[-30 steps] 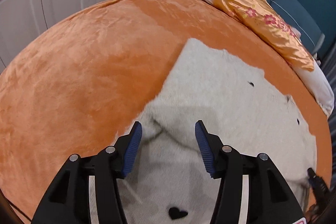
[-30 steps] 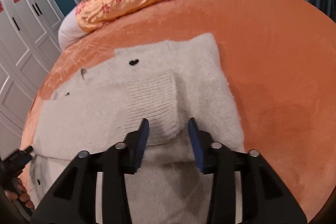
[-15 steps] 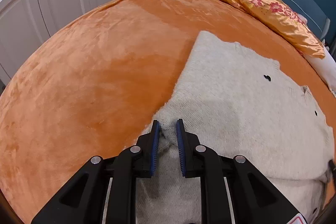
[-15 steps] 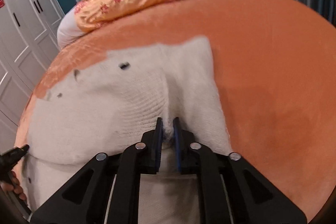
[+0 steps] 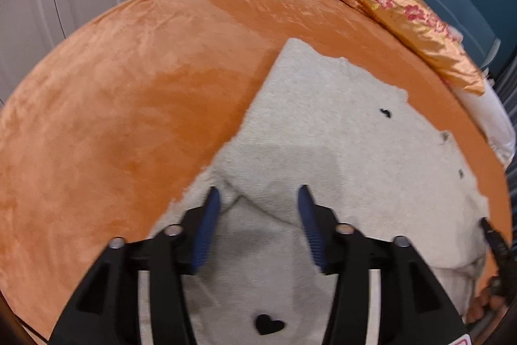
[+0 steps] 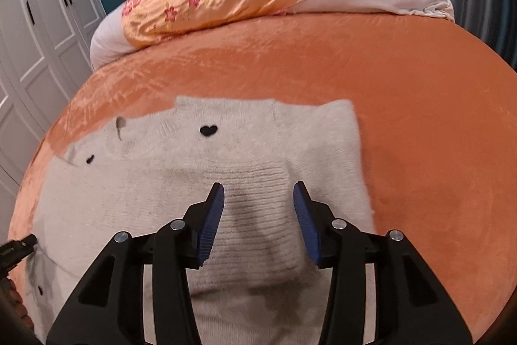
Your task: Fold small clothes
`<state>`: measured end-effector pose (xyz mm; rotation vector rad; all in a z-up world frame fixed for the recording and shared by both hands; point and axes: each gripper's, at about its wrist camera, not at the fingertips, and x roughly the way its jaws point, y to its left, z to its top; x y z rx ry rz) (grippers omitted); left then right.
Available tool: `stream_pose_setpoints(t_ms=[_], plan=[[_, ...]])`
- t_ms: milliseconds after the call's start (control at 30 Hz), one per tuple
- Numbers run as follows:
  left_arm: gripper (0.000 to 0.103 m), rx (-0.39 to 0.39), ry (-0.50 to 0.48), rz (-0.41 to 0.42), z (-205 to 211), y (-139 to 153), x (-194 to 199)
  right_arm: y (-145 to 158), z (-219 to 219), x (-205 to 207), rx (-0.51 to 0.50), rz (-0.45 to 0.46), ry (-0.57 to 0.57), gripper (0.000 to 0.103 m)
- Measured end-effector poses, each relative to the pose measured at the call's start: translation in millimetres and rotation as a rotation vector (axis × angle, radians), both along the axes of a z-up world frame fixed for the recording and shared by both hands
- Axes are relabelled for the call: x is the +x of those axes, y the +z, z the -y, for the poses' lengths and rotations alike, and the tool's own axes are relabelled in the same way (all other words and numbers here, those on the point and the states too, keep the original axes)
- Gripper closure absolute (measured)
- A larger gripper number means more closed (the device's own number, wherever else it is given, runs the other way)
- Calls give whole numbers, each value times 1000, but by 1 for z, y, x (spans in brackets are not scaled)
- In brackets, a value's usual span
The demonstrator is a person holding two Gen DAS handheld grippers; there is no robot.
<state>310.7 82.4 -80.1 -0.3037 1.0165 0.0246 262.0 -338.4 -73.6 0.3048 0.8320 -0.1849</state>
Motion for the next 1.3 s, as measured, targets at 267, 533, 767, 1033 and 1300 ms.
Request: stream_pose_setpoints(t_ms=[267,533,767,1033,1300], plan=[[95,11,61,51,-5,-4,10,37,-16,5,79,189,79,93],[98,95,59,76,-1,-10,9,-15,8,12,55,22,-20,90],[87,84,20,75,-9,5,-12,34,-7,-64,24,105,-27,81],[63,165,-52,42,-31,28,-93,45,-18,-228,-34,37,-51,61],[43,242,-141,-48,-28,21,-173,13,-40,-316,30,-134,-58,51]])
